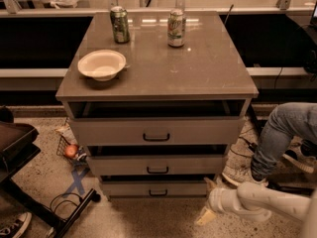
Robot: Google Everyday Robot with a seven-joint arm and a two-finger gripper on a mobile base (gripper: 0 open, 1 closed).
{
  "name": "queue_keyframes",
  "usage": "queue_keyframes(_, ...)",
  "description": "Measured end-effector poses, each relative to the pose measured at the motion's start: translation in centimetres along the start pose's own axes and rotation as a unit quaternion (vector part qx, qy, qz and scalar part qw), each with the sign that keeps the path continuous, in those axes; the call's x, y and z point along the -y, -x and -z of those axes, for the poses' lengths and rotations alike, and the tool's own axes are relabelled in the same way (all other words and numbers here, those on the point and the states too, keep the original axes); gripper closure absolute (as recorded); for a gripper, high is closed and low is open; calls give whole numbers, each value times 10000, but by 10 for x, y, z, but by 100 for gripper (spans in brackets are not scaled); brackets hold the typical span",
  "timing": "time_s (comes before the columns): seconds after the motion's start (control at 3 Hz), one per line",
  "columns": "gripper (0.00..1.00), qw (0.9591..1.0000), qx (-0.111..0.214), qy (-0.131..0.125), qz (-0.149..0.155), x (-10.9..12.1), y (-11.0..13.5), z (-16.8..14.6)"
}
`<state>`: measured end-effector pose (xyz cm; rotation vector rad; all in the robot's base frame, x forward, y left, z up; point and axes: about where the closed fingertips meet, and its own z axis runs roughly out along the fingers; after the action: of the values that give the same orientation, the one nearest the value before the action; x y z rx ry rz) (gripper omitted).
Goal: Open bottom drawer
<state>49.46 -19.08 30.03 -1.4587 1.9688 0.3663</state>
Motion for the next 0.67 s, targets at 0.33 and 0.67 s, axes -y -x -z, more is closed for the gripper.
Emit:
queue_keyframes(0.33,0,9996,-76,254,-110,4,-12,-47)
queue_keyframes(0.67,0,9989,19,445,-165,12,-20,-87)
